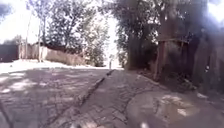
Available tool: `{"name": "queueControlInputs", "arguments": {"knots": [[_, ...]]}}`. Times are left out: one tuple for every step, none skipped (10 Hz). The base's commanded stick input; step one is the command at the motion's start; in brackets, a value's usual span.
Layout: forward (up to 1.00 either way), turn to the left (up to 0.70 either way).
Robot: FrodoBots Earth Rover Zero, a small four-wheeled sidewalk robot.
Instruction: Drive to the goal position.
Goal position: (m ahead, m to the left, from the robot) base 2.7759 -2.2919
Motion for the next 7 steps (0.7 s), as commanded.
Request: {"name": "queueControlInputs", "arguments": {"knots": [[0.7, 0.0], [0.7, 0.0], [0.7, 0.0], [0.7, 0.0], [0.7, 0.0], [0.7, 0.0], [0.7, 0.0]]}}
